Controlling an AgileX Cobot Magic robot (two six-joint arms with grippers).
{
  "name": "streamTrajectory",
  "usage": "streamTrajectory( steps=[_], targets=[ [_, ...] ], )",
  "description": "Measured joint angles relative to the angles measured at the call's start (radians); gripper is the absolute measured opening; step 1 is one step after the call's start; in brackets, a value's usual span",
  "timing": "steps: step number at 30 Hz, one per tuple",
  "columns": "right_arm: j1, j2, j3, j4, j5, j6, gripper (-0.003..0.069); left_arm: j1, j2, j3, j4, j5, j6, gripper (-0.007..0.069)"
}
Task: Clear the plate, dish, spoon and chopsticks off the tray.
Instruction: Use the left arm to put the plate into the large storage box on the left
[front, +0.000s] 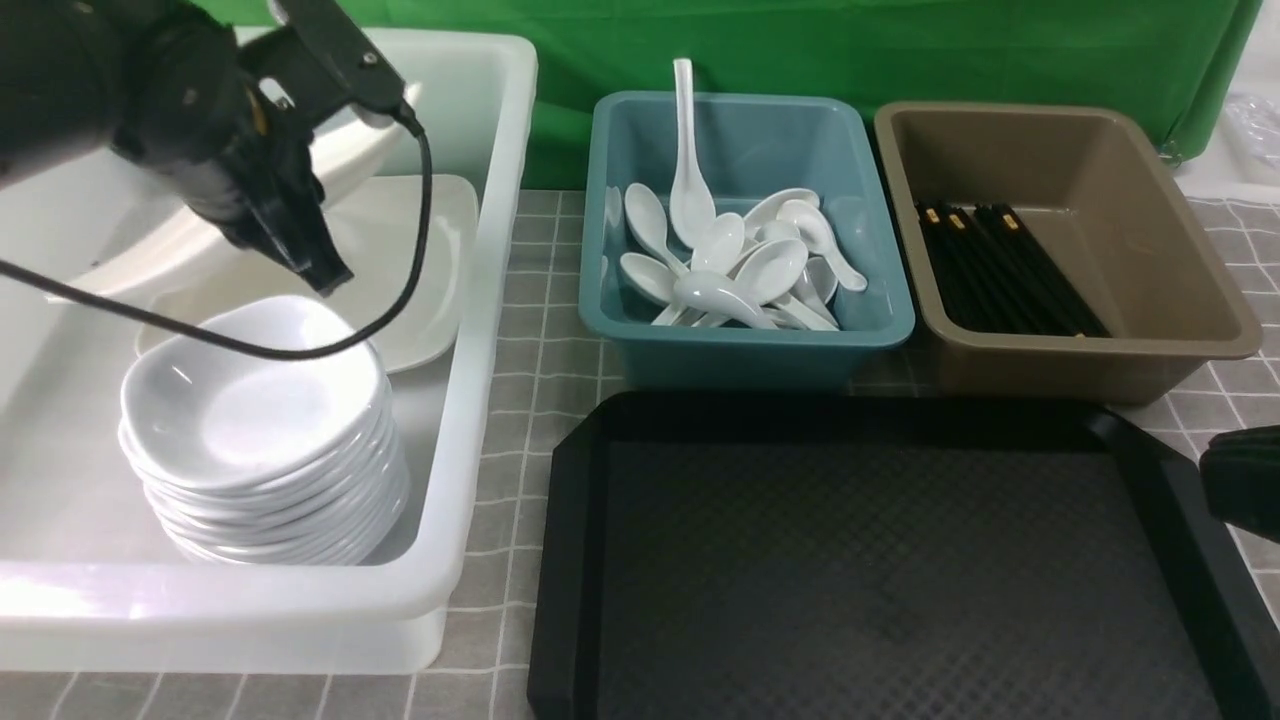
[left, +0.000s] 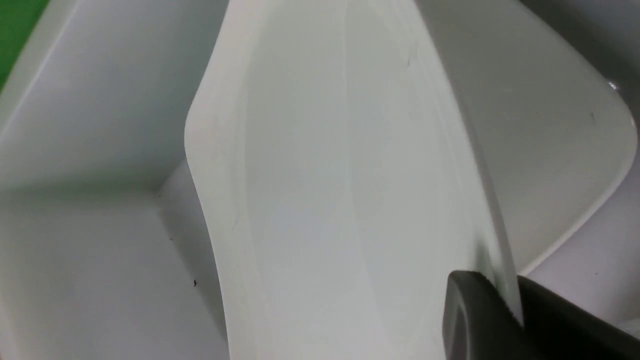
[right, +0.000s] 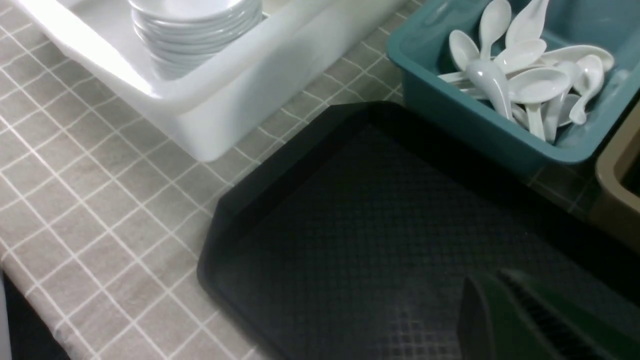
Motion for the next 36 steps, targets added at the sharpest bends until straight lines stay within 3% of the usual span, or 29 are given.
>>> streamTrajectory(
  steps=[21,24,36],
  targets=[
    [0.0,0.0,0.0,0.017,0.038,0.0,0.0024,0.0,0.11,-0.008,-0.078,-0.099,0.008,0.0039],
    [0.0,0.0,0.0,0.024,0.042,0.0,0.0024,0.0,0.111,-0.008,-0.081,-0.101,0.018,0.0064],
    [0.0,0.0,0.0,0.049,0.081,0.0,0.0029,0.0,0.114,-0.008,-0.077,-0.076,0.024,0.0296]
  ],
)
